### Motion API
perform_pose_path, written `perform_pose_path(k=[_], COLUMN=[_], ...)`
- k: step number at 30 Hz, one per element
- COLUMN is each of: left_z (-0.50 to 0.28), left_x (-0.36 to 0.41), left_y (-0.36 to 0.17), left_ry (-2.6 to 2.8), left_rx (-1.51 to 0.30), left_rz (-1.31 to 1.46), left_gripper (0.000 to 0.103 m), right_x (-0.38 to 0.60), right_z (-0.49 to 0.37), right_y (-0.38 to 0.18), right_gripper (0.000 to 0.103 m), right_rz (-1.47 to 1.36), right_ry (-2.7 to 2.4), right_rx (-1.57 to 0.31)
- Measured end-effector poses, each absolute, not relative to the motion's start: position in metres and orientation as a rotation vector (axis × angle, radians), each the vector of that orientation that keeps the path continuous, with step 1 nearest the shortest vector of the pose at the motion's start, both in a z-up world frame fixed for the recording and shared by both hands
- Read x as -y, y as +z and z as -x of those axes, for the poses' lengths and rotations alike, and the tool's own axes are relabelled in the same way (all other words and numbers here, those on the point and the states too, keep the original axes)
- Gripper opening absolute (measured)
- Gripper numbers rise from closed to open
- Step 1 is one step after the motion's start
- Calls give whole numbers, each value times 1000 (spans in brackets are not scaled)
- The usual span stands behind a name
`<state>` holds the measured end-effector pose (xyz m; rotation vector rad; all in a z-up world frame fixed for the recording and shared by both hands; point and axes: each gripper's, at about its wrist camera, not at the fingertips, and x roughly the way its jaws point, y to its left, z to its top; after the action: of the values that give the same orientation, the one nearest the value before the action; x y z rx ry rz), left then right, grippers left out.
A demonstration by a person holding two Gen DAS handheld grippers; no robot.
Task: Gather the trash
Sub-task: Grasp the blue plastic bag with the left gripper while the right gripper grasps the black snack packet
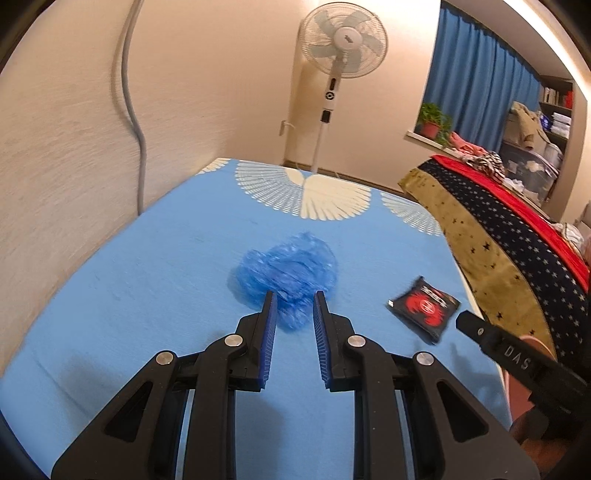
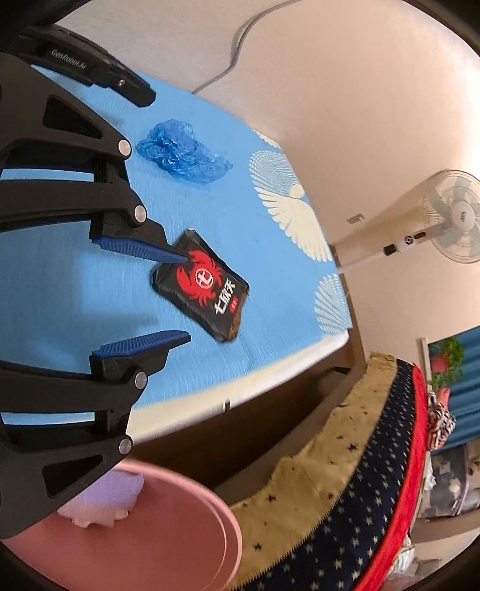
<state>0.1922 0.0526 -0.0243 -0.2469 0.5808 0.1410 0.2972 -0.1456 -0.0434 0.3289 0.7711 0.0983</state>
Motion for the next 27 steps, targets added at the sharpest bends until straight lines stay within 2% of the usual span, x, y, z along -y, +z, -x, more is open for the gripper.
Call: perform_pose_path(k=[5,6,7,9,10,14,17,18,19,22,27], left_z=[-208,-212,-215,-225,-229,-244,-249,-251,-253,-252,-245], left_x=[-71,-74,-76,-80,-80,-82,-81,-81,-79,-73,-59], left_y=[-28,-29,-30,-34,-36,-48,-53,-55,-57,-58,-49], left_ry=[178,182,181,176,172,160,141,127,109,64,35], left_rx=[-600,-606,-612,-633,-641,-706,-745,-757,-772,-775,-742], left_rz=[283,296,304,324,328,346,361,367,368,356,298], left_gripper=[21,25,34,44,44,44,43,41,29,6,2], right_x=[138,138,136,132,129,123,125,125,126,128,132], right_z=[-320,-323,-326,-327,-327,-329,-328,-328,-327,-323,-313], right_y=[-56,-59,-63,-64,-64,-65,-65,-65,-65,-62,-45], right_gripper=[44,44,44,44,42,13,3,3,2,1,1], right_rz=[-325,-326,-321,-290,-268,-245,-252,-253,-259,-279,-268], right_ry=[50,43,33,21,15,45,58,61,66,80,89], right_rx=[-838,-853,-870,-872,-872,-878,-876,-874,-871,-857,-812])
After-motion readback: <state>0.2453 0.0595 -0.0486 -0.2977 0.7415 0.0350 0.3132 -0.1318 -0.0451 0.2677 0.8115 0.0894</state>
